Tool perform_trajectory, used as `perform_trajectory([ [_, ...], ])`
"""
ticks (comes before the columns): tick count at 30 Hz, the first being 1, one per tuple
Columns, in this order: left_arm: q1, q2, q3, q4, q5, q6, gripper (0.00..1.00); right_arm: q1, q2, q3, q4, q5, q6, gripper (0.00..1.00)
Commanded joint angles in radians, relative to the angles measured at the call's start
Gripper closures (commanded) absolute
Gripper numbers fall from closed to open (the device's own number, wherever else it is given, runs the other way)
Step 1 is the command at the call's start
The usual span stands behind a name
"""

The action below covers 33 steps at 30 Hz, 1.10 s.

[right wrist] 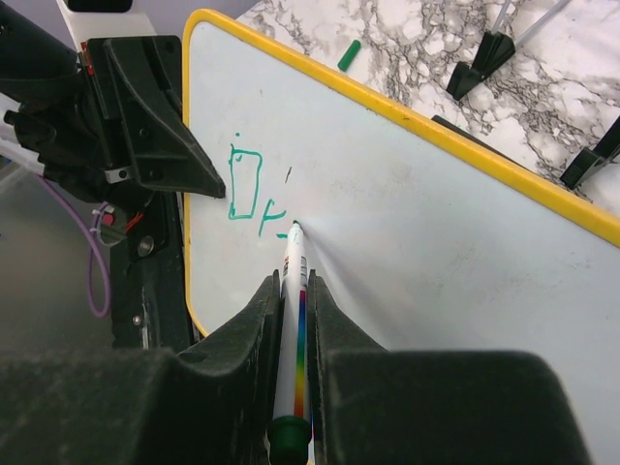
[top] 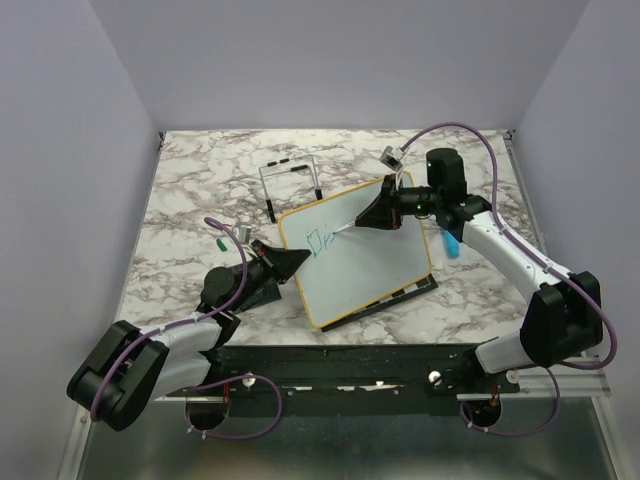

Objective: Write a sentence on the whiteboard

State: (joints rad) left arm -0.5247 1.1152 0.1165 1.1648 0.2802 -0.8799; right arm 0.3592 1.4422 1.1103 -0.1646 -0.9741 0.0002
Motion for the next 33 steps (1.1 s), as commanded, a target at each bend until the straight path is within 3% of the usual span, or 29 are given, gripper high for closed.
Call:
perform_trajectory([
  [1, -0.005, 0.012, -0.012, -0.025, 0.031, 0.111, 1.0, 0.012, 0.029, 0.028, 0.028, 0.015, -0.003, 0.99],
  [33, -0.005, -0.005, -0.014, -0.05, 0.027, 0.124, 1.0, 0.023, 0.003, -0.04, -0.082, 0.014, -0.072, 1.0],
])
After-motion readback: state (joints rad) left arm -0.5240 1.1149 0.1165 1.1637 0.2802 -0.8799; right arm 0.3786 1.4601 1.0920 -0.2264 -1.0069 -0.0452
